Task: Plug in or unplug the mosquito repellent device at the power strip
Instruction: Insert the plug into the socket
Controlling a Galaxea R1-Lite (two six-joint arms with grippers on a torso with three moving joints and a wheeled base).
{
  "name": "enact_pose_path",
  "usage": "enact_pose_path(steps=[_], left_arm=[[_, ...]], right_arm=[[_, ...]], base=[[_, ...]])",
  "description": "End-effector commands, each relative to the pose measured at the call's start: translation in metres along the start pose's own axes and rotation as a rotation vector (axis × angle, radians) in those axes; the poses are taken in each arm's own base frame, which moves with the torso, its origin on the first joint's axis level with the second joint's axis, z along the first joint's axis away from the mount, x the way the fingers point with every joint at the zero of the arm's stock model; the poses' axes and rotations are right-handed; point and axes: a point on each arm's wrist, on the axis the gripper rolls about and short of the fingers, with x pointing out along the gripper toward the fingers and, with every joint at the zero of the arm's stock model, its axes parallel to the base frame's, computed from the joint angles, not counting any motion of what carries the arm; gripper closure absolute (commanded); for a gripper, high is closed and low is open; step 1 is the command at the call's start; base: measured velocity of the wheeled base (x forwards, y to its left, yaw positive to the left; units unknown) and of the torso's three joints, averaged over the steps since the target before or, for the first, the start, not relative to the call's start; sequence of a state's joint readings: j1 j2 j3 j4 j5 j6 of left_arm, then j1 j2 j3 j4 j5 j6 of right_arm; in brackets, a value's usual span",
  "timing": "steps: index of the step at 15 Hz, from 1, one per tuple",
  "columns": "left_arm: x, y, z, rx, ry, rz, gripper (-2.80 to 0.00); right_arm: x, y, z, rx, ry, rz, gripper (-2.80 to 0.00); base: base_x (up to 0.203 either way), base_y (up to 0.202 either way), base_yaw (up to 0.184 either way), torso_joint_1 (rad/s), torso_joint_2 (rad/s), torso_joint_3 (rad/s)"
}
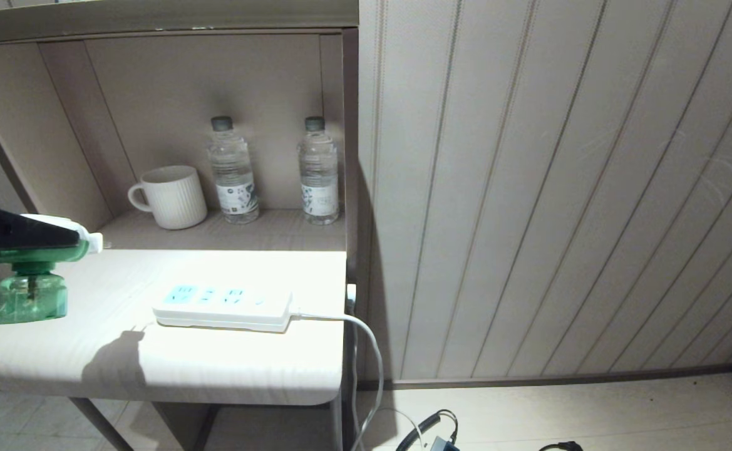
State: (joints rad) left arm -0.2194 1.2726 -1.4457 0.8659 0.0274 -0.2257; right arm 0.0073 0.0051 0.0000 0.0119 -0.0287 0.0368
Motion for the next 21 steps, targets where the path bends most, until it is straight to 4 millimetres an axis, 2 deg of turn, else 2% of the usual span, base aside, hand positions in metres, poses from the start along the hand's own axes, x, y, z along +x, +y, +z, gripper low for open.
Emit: enact_pose_path(steps=[1,4,6,8,10,13,21], left_arm=[[0.016,-0.008,0.014,0.013,0.063,-0.006,0.00],[0.005,-0.015,0.037,0.013,0.087,-0.053,0.00],[0.006,-0.020,0.049,0.017,0.127,-0.075,0.00],[0.029,-0.024,0.044,0.035,0.282,-0.058,0.00],[0.035,-0.025,0.041,0.040,0.335,-0.047,0.00],[0.034,-0.024,0.041,0.040,0.335,-0.047,0.00],[0.016,-0.025,0.035,0.042,0.324,-0.069,0.00]], right_arm=[[0.000,0.000,0.000,0.000,0.000,0.000,0.00],[0.000,0.000,0.000,0.000,0.000,0.000,0.00],[0.000,0.000,0.000,0.000,0.000,0.000,0.00],[0.000,0.000,0.000,0.000,0.000,0.000,0.00],[0.000,0.000,0.000,0.000,0.000,0.000,0.00],[0.000,0.000,0.000,0.000,0.000,0.000,0.00],[0.000,0.000,0.000,0.000,0.000,0.000,0.00]], base=[[0.000,0.000,0.000,0.000,0.00,0.000],[0.000,0.000,0.000,0.000,0.00,0.000],[0.000,0.000,0.000,0.000,0.00,0.000],[0.000,0.000,0.000,0.000,0.00,0.000],[0.000,0.000,0.000,0.000,0.00,0.000],[0.000,0.000,0.000,0.000,0.00,0.000],[0.000,0.000,0.000,0.000,0.00,0.000]])
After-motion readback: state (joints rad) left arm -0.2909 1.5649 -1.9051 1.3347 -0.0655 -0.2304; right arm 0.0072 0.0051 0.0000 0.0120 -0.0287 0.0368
